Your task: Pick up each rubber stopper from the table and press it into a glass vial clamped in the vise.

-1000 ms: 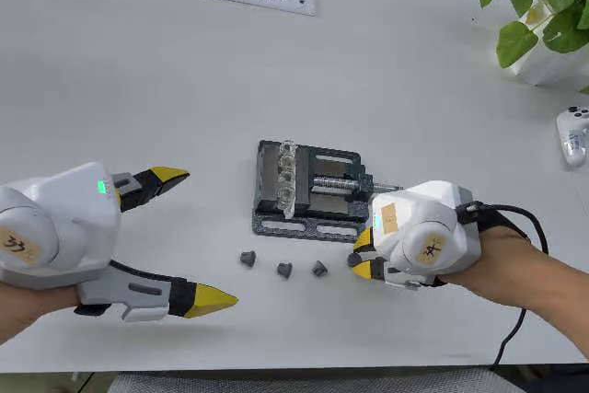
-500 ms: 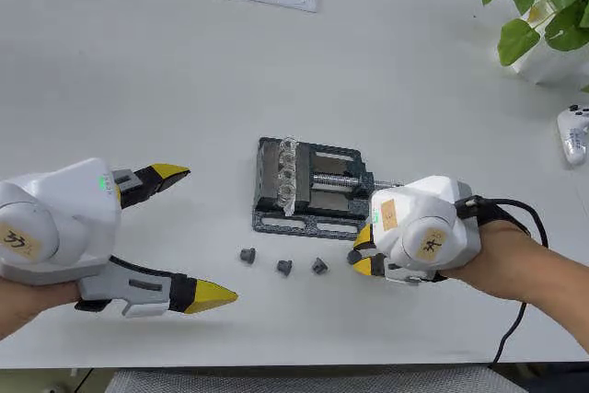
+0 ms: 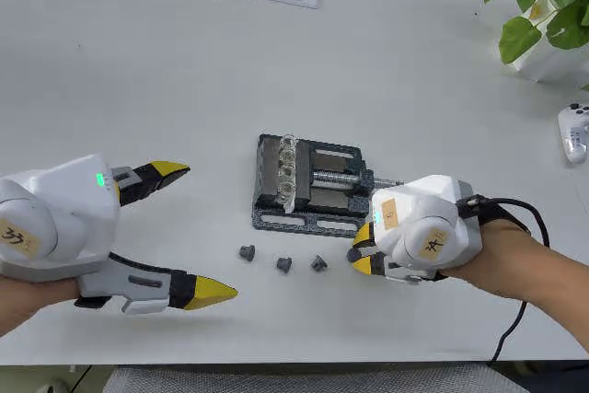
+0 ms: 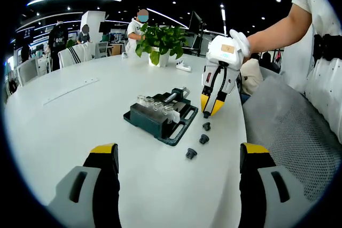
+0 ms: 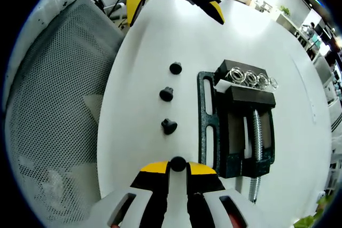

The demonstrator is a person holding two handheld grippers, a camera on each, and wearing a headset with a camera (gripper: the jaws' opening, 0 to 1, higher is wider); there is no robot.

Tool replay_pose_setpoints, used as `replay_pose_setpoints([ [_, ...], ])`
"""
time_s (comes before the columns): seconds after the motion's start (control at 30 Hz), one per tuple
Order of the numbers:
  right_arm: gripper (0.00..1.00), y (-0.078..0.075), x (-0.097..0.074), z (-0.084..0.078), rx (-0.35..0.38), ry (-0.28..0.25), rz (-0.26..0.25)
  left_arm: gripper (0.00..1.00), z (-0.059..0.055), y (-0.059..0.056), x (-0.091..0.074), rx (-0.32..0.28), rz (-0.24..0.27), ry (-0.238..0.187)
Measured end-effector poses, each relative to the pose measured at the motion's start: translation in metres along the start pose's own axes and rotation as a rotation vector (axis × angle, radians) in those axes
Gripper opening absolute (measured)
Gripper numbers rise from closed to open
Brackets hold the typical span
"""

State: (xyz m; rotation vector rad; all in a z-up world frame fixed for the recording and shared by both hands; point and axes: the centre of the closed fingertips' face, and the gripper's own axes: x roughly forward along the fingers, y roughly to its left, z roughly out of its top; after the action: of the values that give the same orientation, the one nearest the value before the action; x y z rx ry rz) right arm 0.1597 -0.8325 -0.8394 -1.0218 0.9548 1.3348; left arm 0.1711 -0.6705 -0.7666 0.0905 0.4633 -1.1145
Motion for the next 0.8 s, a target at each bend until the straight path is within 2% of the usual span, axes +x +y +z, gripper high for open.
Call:
replay_pose_setpoints([
  [0.27,0.08,-0.002,-0.001,0.001,0.006,0.008,-0.004,0.93,-0.001,0.001,0.001,-0.001,-0.001,0.0],
  [0.5,0.07,-0.006,-0.009,0.009,0.031,-0.014,0.0,0.94,-0.002,0.001,0.0,-0.001,-0.003,-0.001],
  [0.8,0.07,-0.015,-0.033,0.035,0.071,-0.068,0.014,0.94,-0.002,0.001,0.001,0.008,-0.005,-0.001],
])
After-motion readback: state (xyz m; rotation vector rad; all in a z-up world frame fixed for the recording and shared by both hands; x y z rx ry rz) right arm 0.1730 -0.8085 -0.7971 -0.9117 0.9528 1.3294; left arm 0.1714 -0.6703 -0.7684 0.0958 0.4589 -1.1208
